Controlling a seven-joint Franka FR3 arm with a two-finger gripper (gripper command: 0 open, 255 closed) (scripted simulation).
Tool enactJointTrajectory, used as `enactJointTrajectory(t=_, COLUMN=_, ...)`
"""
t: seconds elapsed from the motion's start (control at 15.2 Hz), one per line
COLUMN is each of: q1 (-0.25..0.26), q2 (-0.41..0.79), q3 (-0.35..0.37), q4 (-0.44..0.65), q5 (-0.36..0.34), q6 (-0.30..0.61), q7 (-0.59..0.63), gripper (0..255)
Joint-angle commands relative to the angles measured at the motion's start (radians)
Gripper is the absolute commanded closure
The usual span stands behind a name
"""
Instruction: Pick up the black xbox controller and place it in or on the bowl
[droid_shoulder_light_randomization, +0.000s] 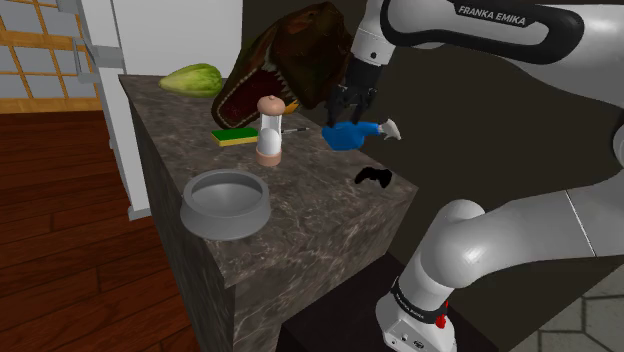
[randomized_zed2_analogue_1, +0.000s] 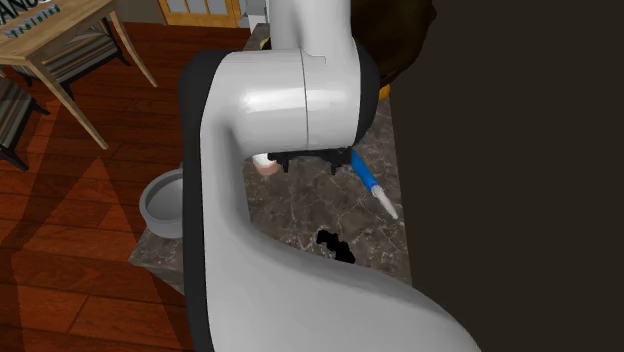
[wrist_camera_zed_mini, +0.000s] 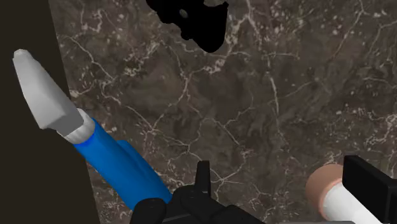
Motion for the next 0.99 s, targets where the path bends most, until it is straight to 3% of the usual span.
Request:
enactJointTrajectory(t=0.0, q1=0.000, q2=0.000, q3=0.000, q4=0.000, q5=0.000, q6=0.000, q7=0.000, gripper=0)
enactJointTrajectory(t=0.79, q1=0.073, q2=-0.360, q3=-0.044, q4=-0.289, q5=-0.197, q6=-0.230, q7=-0.360, gripper=0)
enactJointTrajectory(t=0.92, q1=0.069, q2=-0.372, q3=-0.048, q4=-0.321, q5=-0.201, q6=-0.210, q7=-0.362, gripper=0)
